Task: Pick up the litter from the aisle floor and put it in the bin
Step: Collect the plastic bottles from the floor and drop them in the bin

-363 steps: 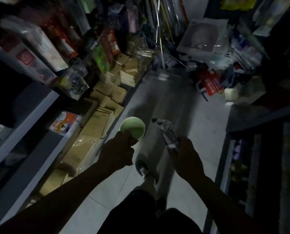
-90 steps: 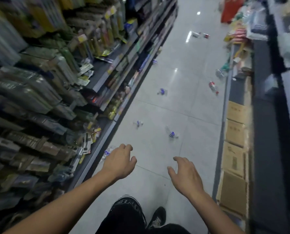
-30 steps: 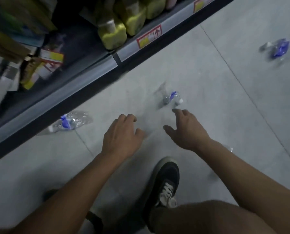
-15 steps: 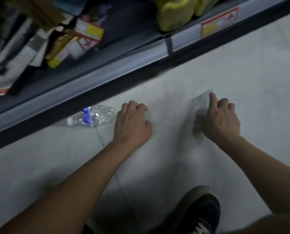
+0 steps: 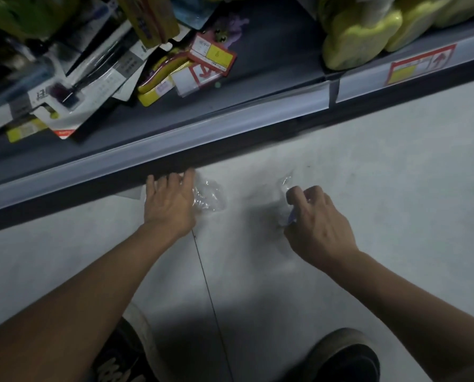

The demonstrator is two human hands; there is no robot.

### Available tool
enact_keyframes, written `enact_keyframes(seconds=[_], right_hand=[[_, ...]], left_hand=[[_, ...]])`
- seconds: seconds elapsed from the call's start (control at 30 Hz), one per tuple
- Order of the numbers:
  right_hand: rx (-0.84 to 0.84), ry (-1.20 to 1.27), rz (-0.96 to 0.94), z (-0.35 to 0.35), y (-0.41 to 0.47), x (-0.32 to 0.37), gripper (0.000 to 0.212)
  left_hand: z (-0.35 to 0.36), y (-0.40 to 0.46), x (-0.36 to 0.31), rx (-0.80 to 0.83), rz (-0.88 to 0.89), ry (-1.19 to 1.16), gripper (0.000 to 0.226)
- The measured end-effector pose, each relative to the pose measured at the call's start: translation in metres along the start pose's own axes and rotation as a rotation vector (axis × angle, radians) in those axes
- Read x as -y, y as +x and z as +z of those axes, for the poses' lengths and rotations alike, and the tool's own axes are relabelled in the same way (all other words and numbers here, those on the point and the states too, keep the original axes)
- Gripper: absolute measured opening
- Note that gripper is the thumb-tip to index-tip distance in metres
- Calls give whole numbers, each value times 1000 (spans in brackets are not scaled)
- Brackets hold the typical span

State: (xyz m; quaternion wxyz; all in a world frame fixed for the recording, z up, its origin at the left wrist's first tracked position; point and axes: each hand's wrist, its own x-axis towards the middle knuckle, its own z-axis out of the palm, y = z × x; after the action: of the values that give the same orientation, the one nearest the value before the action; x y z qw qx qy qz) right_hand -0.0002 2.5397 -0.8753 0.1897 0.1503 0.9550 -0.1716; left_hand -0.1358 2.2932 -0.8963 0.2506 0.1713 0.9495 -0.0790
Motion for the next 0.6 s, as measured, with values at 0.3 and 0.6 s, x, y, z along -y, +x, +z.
enact_keyframes(seconds=[0.3,0.6], right_hand=[[10,16,-65,-1,-4,-7,49],[34,99,-81,-113,-86,3,41]], left_hand=[[-12,-13,-24,32,-41,-229,56],[-115,-108,-57,78,-30,-274,60]])
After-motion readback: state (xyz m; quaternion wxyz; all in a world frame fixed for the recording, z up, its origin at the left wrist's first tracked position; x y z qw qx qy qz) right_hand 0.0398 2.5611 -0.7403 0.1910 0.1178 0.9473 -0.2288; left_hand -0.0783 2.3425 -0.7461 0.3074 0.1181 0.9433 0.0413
